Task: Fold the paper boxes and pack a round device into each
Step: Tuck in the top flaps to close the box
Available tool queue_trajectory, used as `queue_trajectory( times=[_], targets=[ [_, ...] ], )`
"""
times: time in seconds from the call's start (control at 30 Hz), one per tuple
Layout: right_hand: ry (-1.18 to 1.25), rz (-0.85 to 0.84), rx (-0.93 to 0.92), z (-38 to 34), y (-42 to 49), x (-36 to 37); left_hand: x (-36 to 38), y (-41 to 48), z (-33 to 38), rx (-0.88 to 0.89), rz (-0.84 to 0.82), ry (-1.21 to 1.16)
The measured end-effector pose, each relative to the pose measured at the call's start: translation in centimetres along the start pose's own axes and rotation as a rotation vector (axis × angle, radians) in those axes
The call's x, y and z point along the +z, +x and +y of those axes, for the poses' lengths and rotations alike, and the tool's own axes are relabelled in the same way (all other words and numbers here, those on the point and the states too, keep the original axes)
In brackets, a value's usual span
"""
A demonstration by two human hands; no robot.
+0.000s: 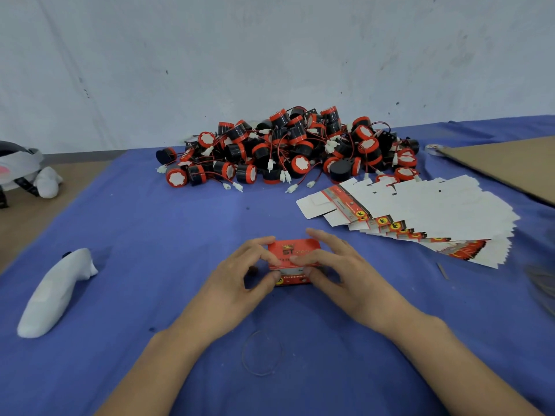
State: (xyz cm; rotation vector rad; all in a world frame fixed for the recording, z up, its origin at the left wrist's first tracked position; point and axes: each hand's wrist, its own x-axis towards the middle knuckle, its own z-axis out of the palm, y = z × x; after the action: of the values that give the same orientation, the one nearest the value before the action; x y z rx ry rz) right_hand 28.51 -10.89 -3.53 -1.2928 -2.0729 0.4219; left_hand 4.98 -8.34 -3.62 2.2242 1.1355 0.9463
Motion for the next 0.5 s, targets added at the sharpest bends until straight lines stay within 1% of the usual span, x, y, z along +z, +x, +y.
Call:
queue_trajectory(
  times=[0.07, 0.17, 0.27, 0.37, 0.5],
  targets=[
    [0.105, -0.033, 0.062, 0.0, 0.2, 0.0, -0.1, 0.2, -0.4, -0.048, -0.01, -0.018],
    [0.262, 0.022, 0.096, -0.2, 0.5, 0.0, -0.2, 0.9, 0.0, -0.122, -0.034, -0.178],
    [0.46, 0.183, 0.175, -0.9, 0.5, -0.8, 0.5, 2.2, 2.1, -0.15, 0.047, -0.4],
    [0.596, 0.39, 0.203, -2.1, -1.0, -2.9, 1.7, 3.1, 6.0, -0.15, 0.07, -0.543],
    [0.581, 0.564, 0.204, -4.1, -5.4, -8.0, 3.1, 3.3, 12.2, -0.114, 0.019, -0.659]
  ],
)
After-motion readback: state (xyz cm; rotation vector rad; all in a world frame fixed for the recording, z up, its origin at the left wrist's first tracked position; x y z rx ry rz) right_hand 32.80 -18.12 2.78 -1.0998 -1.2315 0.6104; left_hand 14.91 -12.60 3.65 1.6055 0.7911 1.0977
